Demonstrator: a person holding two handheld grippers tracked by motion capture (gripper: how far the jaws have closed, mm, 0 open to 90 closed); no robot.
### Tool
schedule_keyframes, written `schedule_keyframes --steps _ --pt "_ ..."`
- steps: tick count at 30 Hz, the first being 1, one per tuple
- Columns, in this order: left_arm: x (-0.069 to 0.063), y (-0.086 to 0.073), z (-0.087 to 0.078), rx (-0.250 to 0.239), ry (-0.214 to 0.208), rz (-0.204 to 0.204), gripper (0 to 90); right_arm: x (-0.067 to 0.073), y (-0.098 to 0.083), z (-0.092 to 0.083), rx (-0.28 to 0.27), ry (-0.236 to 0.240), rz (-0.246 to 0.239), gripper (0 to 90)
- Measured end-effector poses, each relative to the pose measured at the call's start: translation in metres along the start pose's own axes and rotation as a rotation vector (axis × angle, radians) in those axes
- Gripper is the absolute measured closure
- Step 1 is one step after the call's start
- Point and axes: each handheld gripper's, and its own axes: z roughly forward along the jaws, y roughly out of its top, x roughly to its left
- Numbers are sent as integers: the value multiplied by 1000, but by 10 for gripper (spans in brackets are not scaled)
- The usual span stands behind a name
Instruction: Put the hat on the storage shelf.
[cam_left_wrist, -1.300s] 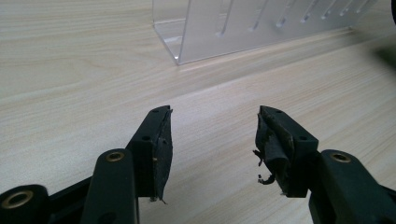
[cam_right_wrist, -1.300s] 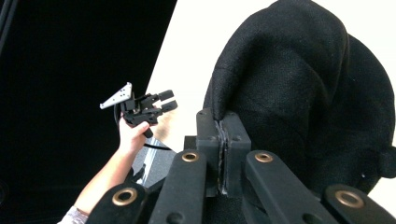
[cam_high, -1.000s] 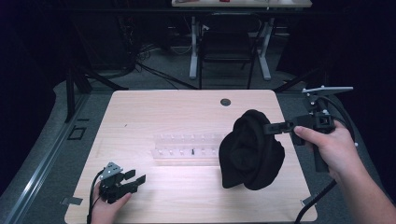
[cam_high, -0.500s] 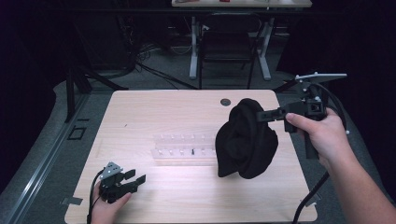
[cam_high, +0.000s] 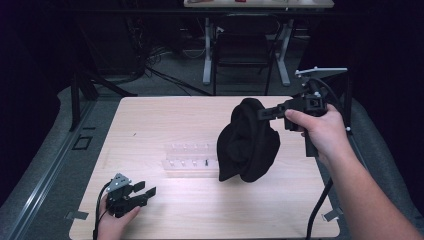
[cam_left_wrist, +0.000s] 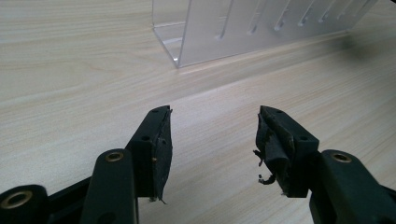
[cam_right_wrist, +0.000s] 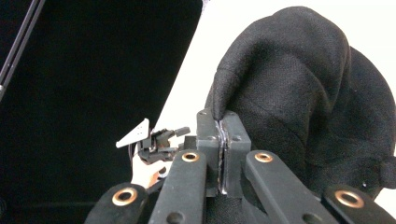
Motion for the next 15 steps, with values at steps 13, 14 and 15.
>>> schedule_keyframes --steps 13,14,15 --pt "1 1 0 -3 -2 -1 457 -3 20 20 -37 13 27 885" --pt "1 1 0 -5 -2 -1 457 -3 21 22 -39 11 28 885" --pt "1 1 1 -4 -2 0 456 -2 22 23 -39 9 25 885"
